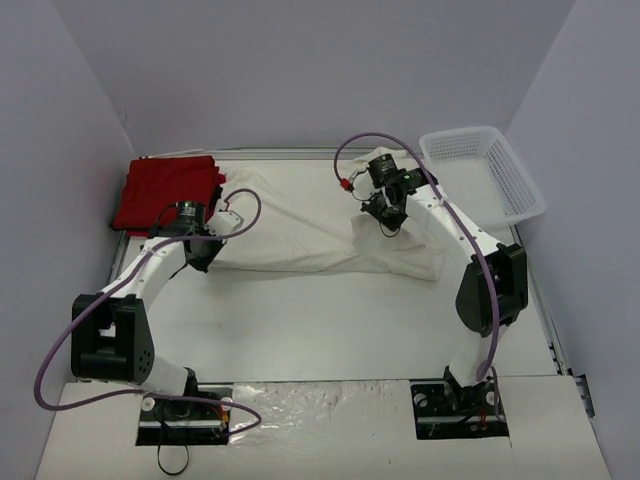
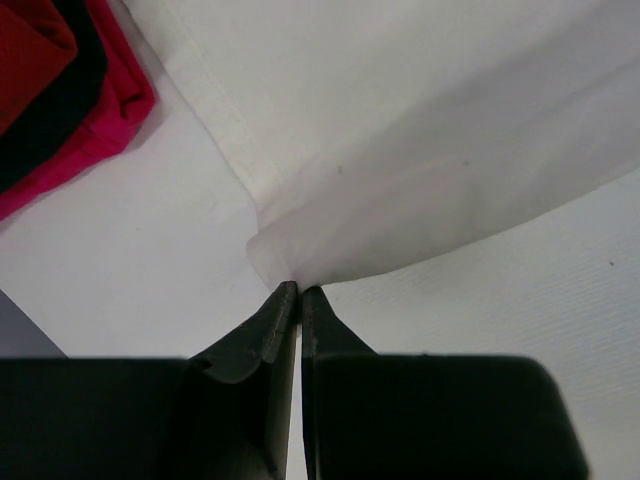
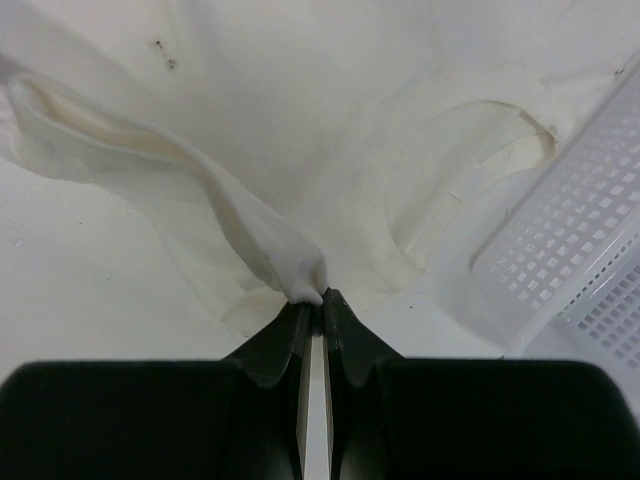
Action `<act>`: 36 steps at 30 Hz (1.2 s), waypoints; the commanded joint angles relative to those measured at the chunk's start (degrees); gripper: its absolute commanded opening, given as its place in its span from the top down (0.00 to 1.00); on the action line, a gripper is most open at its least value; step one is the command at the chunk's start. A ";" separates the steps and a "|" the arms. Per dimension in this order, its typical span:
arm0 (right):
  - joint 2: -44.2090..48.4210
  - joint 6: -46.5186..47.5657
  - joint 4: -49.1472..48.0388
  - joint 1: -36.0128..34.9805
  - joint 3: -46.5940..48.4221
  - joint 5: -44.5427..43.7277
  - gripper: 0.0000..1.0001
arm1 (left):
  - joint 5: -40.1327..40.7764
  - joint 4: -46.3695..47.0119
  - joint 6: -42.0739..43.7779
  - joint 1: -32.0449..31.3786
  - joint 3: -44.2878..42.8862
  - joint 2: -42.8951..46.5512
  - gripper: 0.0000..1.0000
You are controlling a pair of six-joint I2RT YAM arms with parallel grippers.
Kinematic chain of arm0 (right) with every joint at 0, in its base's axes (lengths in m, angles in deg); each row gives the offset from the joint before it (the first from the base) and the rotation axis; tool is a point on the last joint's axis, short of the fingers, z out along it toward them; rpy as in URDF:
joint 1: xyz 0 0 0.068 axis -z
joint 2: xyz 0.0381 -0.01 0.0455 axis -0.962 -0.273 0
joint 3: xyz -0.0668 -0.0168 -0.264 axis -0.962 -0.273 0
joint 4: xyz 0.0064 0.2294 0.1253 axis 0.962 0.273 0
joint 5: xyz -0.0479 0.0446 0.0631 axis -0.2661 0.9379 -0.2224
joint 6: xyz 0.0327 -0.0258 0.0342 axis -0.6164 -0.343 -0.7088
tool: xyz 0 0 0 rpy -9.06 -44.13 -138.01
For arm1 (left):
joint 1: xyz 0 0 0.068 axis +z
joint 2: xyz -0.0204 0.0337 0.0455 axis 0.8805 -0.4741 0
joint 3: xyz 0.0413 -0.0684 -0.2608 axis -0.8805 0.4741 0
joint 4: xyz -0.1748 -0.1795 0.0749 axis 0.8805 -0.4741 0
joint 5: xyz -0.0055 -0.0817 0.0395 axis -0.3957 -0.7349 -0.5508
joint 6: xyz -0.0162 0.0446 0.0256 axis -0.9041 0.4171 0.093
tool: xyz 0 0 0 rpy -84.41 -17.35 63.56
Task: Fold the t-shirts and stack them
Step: Fold the flattened tshirt in 1/3 of the way
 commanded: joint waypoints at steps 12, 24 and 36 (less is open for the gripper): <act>-14.27 3.86 0.92 2.89 15.64 -1.50 1.00 | 3.09 1.66 1.35 -0.19 -15.13 -15.70 0.97; -26.76 4.21 1.89 3.33 24.61 -1.24 1.00 | 5.72 3.41 2.49 -0.10 -20.06 -25.20 0.98; -29.14 -0.62 -5.83 3.16 29.37 -8.51 0.86 | 10.55 11.85 -0.85 -0.28 -17.78 -23.10 0.98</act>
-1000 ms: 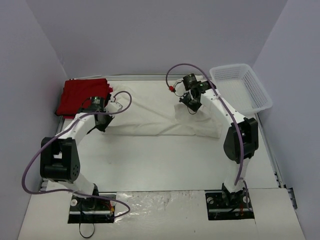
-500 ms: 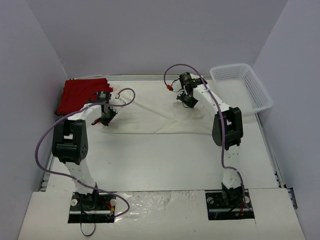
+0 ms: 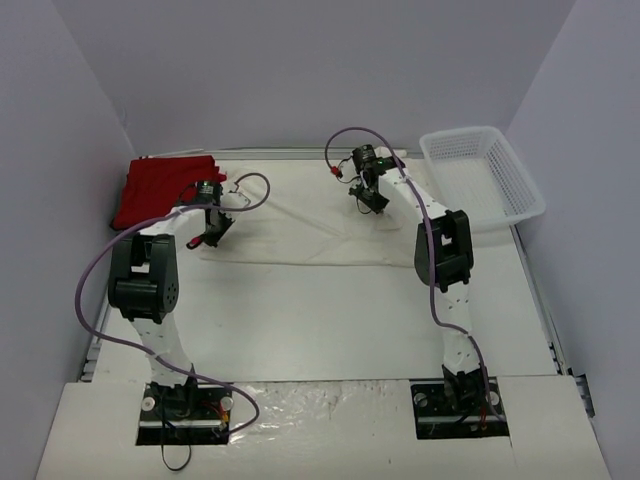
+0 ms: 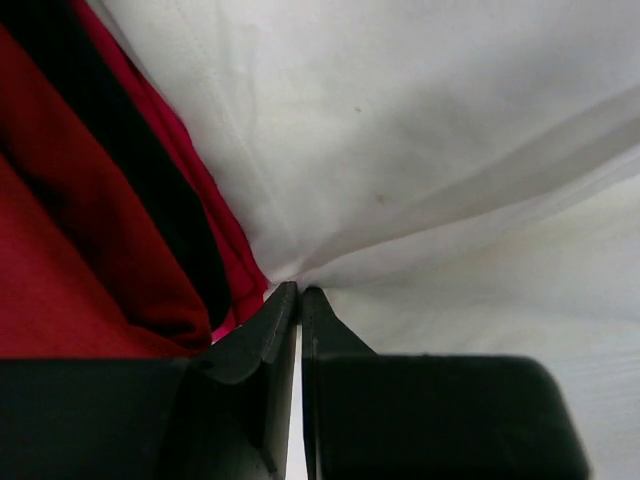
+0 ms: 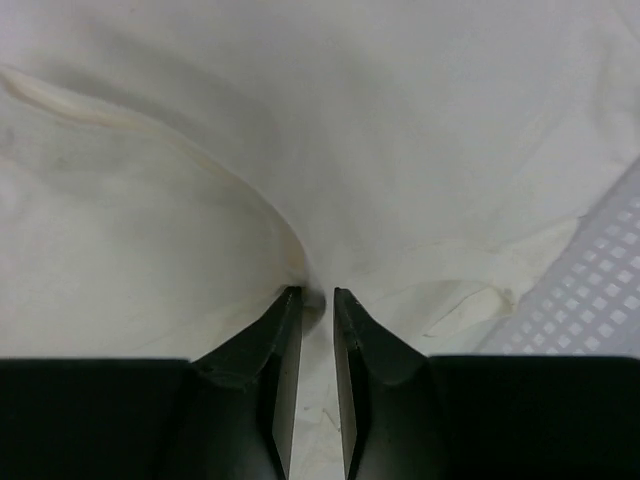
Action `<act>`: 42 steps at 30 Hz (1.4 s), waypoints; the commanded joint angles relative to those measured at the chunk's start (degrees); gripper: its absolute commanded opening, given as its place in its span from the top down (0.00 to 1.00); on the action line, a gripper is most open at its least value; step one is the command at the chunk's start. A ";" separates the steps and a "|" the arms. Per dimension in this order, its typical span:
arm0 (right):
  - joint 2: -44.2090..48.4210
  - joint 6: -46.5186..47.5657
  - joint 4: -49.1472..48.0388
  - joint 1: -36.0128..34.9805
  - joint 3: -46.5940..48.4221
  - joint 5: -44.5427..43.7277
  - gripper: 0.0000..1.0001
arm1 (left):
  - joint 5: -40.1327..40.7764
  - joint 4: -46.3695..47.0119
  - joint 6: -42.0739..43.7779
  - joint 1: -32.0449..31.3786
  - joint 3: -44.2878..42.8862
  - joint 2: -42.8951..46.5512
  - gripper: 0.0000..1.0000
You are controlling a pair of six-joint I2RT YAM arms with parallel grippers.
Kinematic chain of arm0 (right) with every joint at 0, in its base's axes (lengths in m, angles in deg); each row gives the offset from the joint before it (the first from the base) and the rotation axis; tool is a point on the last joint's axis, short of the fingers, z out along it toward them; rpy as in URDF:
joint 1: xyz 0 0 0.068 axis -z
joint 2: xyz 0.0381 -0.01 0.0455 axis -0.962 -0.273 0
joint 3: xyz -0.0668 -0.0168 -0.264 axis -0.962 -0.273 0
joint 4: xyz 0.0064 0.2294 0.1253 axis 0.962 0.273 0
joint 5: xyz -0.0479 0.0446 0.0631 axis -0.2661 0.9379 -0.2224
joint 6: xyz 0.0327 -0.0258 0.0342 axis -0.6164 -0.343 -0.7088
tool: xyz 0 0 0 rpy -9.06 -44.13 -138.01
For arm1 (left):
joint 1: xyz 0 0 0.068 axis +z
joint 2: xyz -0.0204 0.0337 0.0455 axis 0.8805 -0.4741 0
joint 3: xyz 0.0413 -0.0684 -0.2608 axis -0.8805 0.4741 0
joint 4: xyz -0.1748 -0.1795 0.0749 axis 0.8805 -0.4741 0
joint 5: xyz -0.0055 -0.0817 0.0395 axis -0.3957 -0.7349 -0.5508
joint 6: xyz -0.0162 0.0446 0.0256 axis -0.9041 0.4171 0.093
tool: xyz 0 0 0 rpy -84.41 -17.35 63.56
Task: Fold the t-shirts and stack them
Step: Fold the flattened tshirt in 1/3 of the way
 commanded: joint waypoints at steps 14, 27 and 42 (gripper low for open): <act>7.85 -1.65 -17.21 0.67 -5.27 -14.74 0.71 | 4.33 3.72 -3.00 -0.85 1.84 6.88 0.55; 26.12 -3.14 -13.88 -0.74 -25.38 -2.27 1.00 | 3.19 2.84 -4.93 -0.85 7.11 13.65 0.51; 18.41 -1.83 -11.42 -0.74 -29.10 7.41 1.00 | 1.43 2.84 -7.48 -0.85 7.11 12.51 0.45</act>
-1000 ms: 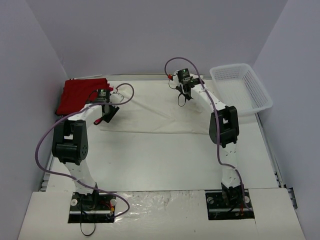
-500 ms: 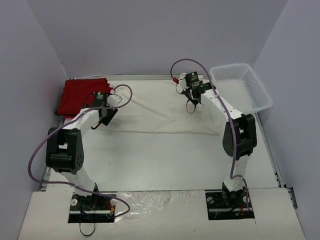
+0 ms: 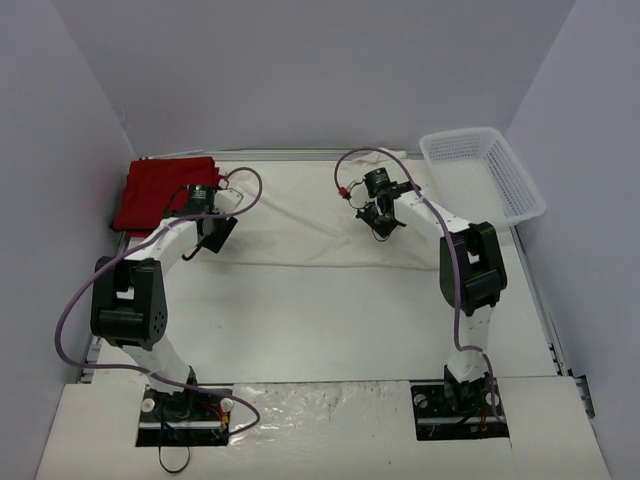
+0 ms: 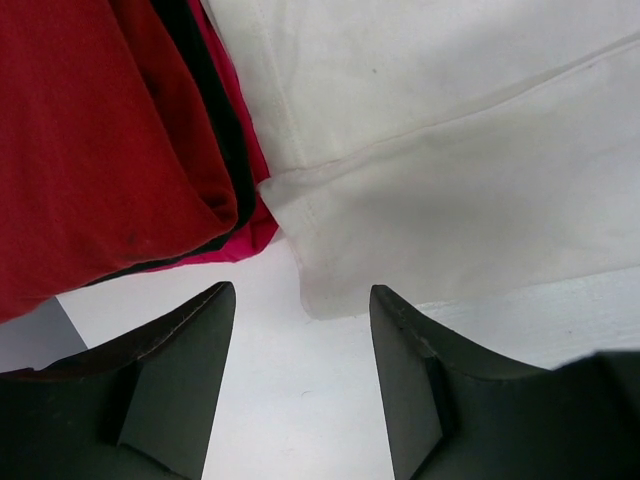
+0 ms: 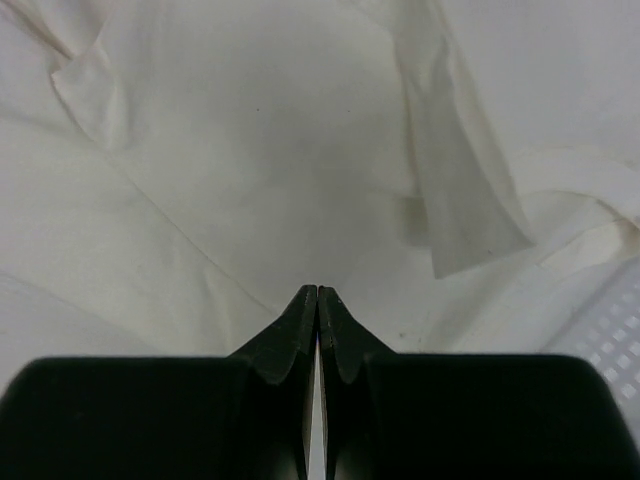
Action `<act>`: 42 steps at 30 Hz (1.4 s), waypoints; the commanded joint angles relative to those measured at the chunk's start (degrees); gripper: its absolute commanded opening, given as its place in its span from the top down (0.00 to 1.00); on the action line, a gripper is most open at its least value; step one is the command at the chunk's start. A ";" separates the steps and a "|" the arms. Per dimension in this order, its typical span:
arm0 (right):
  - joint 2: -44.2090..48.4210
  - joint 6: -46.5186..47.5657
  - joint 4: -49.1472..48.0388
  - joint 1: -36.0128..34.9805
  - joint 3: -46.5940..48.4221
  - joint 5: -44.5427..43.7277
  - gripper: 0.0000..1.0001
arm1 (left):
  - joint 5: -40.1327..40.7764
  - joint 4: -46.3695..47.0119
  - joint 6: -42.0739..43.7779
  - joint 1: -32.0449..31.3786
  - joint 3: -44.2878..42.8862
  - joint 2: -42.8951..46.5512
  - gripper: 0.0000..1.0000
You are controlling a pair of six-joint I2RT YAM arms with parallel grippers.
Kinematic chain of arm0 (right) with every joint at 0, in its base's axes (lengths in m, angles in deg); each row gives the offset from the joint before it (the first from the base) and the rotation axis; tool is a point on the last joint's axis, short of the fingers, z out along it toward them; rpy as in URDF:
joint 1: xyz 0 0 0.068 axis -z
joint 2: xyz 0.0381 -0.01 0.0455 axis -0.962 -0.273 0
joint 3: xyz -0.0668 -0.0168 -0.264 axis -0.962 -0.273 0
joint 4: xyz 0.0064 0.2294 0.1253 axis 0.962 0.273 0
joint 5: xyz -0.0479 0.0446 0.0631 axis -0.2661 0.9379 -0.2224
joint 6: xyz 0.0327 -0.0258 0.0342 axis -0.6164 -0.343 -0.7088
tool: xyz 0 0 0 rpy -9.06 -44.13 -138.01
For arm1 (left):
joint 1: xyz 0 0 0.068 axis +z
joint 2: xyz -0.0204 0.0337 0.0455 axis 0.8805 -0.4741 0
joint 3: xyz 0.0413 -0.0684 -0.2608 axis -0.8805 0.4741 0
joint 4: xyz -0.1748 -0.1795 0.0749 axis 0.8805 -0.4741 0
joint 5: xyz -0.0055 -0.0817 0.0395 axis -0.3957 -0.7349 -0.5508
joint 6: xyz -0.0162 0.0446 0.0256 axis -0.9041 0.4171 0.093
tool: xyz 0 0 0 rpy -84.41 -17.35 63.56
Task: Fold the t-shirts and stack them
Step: Fold the flattened tshirt in 1/3 of the way
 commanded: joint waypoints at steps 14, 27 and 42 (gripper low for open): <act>-14.16 0.69 1.45 2.84 15.27 -2.01 1.00 | 0.32 1.08 -0.11 -0.15 1.51 1.12 0.43; -19.43 0.60 0.93 6.80 21.86 -3.59 1.00 | 0.14 1.61 -0.20 -0.24 1.68 -1.07 0.43; -16.38 -0.01 -0.04 7.06 23.02 -5.09 1.00 | 0.15 1.61 0.06 -0.15 1.86 2.26 0.39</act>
